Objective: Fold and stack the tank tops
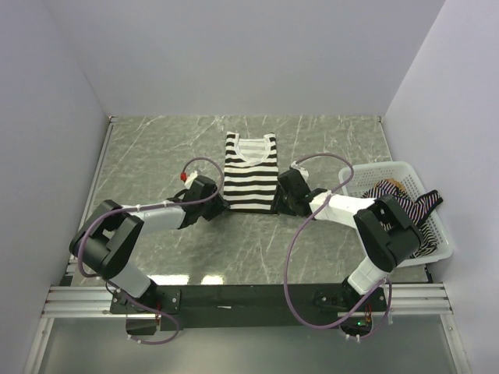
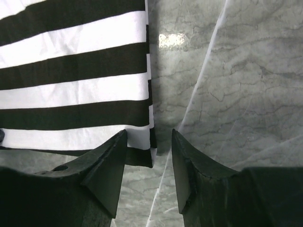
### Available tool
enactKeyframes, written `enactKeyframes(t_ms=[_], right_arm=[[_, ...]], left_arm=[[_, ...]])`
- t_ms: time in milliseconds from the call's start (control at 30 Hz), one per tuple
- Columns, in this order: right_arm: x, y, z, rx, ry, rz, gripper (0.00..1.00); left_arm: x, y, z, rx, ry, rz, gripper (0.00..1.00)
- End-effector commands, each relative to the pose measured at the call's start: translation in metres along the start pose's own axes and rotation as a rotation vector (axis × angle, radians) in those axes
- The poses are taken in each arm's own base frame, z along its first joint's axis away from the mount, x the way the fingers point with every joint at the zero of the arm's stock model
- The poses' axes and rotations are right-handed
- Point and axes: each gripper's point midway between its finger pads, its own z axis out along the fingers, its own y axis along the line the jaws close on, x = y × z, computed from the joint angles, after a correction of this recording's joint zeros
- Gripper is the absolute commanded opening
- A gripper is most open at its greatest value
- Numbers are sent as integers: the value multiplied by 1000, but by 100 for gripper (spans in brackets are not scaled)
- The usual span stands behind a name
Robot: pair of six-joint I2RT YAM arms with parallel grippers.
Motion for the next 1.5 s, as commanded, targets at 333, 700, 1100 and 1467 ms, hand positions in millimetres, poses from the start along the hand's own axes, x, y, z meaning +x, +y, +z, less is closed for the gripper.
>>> enactKeyframes(t_ms=[333, 700, 1100, 1467], right_arm=[[25, -24, 0, 58, 39, -3, 42], [17, -9, -10, 6, 31, -4, 43], [24, -10, -8, -4, 45, 4, 39], [30, -6, -4, -6, 56, 20, 33]], left_arm=[[25, 48, 0, -131, 27, 20, 43], [11, 11, -14, -37, 28, 104, 43], [27, 39, 5, -120, 60, 50, 36], [25, 40, 8, -118, 38, 43, 22]])
